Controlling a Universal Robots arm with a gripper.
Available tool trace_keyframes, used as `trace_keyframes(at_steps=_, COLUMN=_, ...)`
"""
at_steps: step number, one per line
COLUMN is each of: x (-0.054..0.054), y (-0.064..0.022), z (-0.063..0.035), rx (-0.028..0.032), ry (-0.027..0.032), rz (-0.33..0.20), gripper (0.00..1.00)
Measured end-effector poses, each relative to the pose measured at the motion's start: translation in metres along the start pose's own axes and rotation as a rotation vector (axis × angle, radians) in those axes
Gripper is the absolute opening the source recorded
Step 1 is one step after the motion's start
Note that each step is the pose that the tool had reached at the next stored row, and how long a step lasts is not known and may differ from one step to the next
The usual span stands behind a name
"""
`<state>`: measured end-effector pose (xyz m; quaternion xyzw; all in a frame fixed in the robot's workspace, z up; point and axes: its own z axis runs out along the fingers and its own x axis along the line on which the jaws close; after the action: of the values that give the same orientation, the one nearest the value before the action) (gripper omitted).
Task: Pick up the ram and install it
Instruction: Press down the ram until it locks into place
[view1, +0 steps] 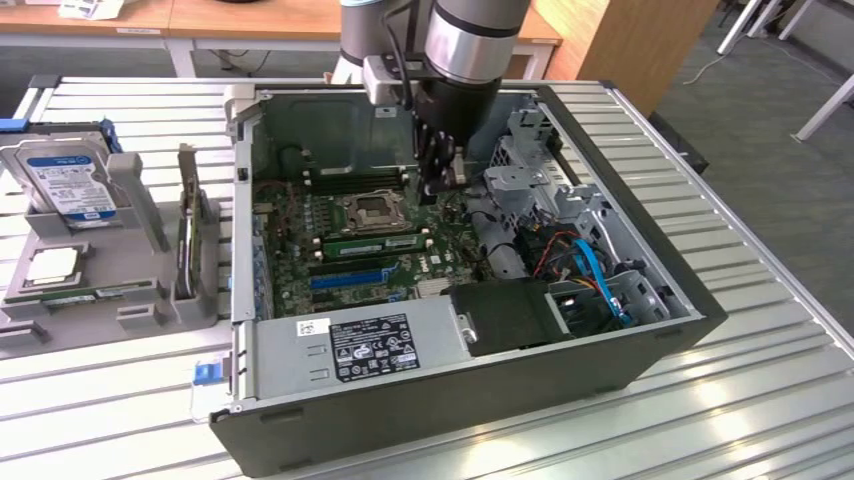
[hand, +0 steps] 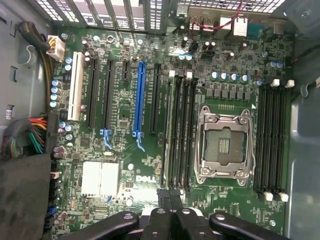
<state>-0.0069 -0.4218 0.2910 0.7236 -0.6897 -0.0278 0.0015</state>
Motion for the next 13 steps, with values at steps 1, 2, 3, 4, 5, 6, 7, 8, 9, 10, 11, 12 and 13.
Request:
trace_keyframes(at_steps=1, x=0.0, y=0.0, z=0.0009, rx=0.0, ry=0.0, rz=0.0, gripper=0.1)
trace_keyframes(at_steps=2, x=0.0001, y=-0.0001, z=0.0018, rx=0.0, ry=0.0, rz=0.0, gripper=0.1)
trace_keyframes(at_steps=3, x=0.0002, y=-0.0001, z=0.0027, rx=0.0, ry=0.0, rz=0.0, gripper=0.1)
trace_keyframes(at_steps=4, x=0.0002, y=-0.0001, z=0.0036, rx=0.0, ry=0.0, rz=0.0, gripper=0.1)
trace_keyframes(at_steps=5, x=0.0003, y=-0.0002, z=0.0044, rx=0.0001, ry=-0.0001, rz=0.0, gripper=0.1)
trace_keyframes(at_steps=6, x=0.0003, y=-0.0002, z=0.0053, rx=0.0, ry=-0.0001, rz=0.0, gripper=0.1)
trace_keyframes(at_steps=7, x=0.0004, y=-0.0002, z=0.0062, rx=0.0, ry=-0.0001, rz=0.0, gripper=0.1)
trace_keyframes(at_steps=8, x=0.0004, y=-0.0003, z=0.0069, rx=0.0, ry=-0.0001, rz=0.0, gripper=0.1)
trace_keyframes(at_steps=9, x=0.0005, y=-0.0003, z=0.0077, rx=0.0, ry=0.0, rz=0.0, gripper=0.1)
trace_keyframes(at_steps=10, x=0.0005, y=-0.0003, z=0.0083, rx=0.0, ry=0.0, rz=0.0, gripper=0.1)
trace_keyframes(at_steps=11, x=0.0006, y=-0.0003, z=0.0088, rx=0.0, ry=-0.0001, rz=0.0, gripper=0.1)
trace_keyframes(at_steps=12, x=0.0006, y=-0.0003, z=0.0087, rx=-0.0001, ry=0.0002, rz=0.0, gripper=0.1)
trace_keyframes(at_steps=13, x=0.0006, y=-0.0003, z=0.0088, rx=-0.0001, ry=0.0002, rz=0.0, gripper=0.1)
